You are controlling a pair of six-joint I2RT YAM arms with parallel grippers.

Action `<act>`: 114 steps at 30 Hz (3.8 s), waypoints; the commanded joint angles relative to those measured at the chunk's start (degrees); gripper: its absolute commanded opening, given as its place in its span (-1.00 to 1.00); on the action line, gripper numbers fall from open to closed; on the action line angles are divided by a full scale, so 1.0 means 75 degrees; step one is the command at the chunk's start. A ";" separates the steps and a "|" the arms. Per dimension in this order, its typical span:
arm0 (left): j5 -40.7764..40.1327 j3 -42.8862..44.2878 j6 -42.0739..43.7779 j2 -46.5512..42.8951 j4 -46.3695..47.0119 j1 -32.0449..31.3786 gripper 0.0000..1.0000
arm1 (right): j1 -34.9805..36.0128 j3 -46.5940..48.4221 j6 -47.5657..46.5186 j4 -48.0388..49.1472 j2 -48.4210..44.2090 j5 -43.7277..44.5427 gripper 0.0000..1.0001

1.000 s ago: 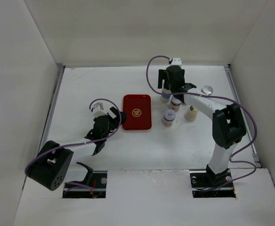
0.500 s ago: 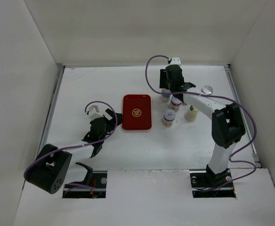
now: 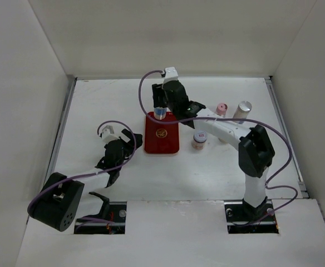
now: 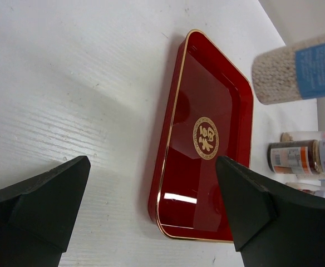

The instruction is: Organize the condiment bottles

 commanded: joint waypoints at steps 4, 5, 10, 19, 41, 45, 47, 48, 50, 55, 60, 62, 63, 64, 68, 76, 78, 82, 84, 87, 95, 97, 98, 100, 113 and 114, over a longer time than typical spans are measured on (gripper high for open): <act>0.0038 -0.0073 -0.0080 -0.0172 0.0356 0.0041 1.00 | 0.0128 0.0909 0.0068 0.0950 0.0648 -0.0147 -0.04; 0.0038 -0.0073 -0.0080 -0.0172 0.0356 0.0041 1.00 | 0.0151 0.0933 0.0068 0.0961 0.0707 -0.0171 -0.04; 0.0050 -0.0038 -0.0092 -0.0078 0.0356 0.0041 1.00 | 0.0280 0.0957 0.0185 0.0961 0.1071 -0.0171 0.00; 0.0085 -0.0002 -0.0092 0.0074 0.0368 0.0041 1.00 | 0.0479 0.0629 0.0197 0.1090 0.0815 -0.0077 0.73; 0.0284 0.0138 -0.0103 0.0355 0.0462 0.0017 1.00 | -0.2414 -0.6753 0.1743 0.0435 -0.5515 0.2302 0.77; 0.0273 0.0173 -0.0103 0.0367 0.0474 -0.0041 1.00 | -0.2719 -0.6766 0.1767 0.0317 -0.5199 0.1810 0.78; 0.0272 0.0185 -0.0103 0.0402 0.0474 -0.0041 1.00 | -0.2790 -0.6720 0.1803 0.0457 -0.4919 0.1763 0.76; 0.0284 0.0162 -0.0103 0.0391 0.0474 -0.0041 1.00 | -0.2848 -0.6661 0.1803 0.0516 -0.4743 0.1763 0.73; 0.0284 0.0138 -0.0103 0.0297 0.0474 -0.0041 1.00 | -0.2942 -0.6614 0.1826 0.0644 -0.4461 0.1774 0.65; 0.0284 0.0092 -0.0092 0.0238 0.0474 -0.0030 1.00 | -0.3118 -0.6544 0.1896 0.0938 -0.4121 0.1716 0.19; 0.0237 0.0080 -0.0092 0.0179 0.0474 -0.0041 1.00 | -0.2885 -0.6625 0.1722 0.0950 -0.5183 0.2405 -0.12; 0.0284 0.0068 -0.0103 0.0203 0.0474 -0.0029 1.00 | -0.2441 -0.6474 0.1348 0.0926 -0.5711 0.2698 -0.13; 0.0284 0.0091 -0.0103 0.0203 0.0485 -0.0053 1.00 | -0.2253 -0.6404 0.1137 0.0961 -0.5888 0.2781 -0.13; 0.0284 0.0103 -0.0103 0.0215 0.0485 -0.0064 1.00 | -0.1996 -0.6275 0.0914 0.0996 -0.6052 0.2887 -0.13; 0.0284 0.0127 -0.0103 0.0344 0.0485 -0.0053 1.00 | -0.1140 -0.5654 0.0467 0.1323 -0.6078 0.2947 -0.11; 0.0249 0.0056 -0.0115 0.0203 0.0485 -0.0018 1.00 | -0.0319 -0.4038 0.0736 0.2461 -0.3410 0.1201 -0.12; 0.0214 0.0056 -0.0103 0.0180 0.0485 -0.0018 1.00 | -0.0131 -0.3488 0.0713 0.2508 -0.2566 0.1083 -0.12; 0.0249 0.0045 -0.0115 0.0250 0.0485 0.0029 1.00 | -0.0001 -0.2643 0.0701 0.2544 -0.1311 0.0943 -0.13; 0.0226 0.0056 -0.0115 0.0238 0.0509 0.0006 1.00 | 0.0022 -0.2419 0.0678 0.2579 -0.0911 0.0954 -0.13; 0.0237 0.0056 -0.0115 0.0309 0.0509 0.0029 1.00 | 0.0022 -0.2138 0.0701 0.2578 -0.0313 0.0966 -0.13; 0.0261 0.0091 -0.0115 0.0402 0.0532 0.0029 1.00 | 0.0022 -0.2043 0.0795 0.3129 0.0625 0.1141 -0.03; 0.0226 0.0103 -0.0115 0.0449 0.0544 0.0017 1.00 | 0.0022 -0.2067 0.0795 0.3083 0.0638 0.1153 0.15; 0.0237 0.0103 -0.0115 0.0484 0.0544 0.0029 1.00 | 0.0022 -0.2113 0.0818 0.3071 0.0591 0.1142 0.26; 0.0272 0.0103 -0.0127 0.0461 0.0544 0.0041 1.00 | 0.0022 -0.2184 0.0853 0.2978 0.0439 0.1095 0.41; 0.0284 0.0103 -0.0138 0.0426 0.0556 -0.0006 1.00 | -0.0527 -0.4468 0.1205 0.2345 -0.2771 0.1212 0.48; 0.0284 0.0103 -0.0138 0.0403 0.0556 -0.0029 1.00 | -0.0830 -0.4620 0.1205 0.2333 -0.2981 0.1235 0.50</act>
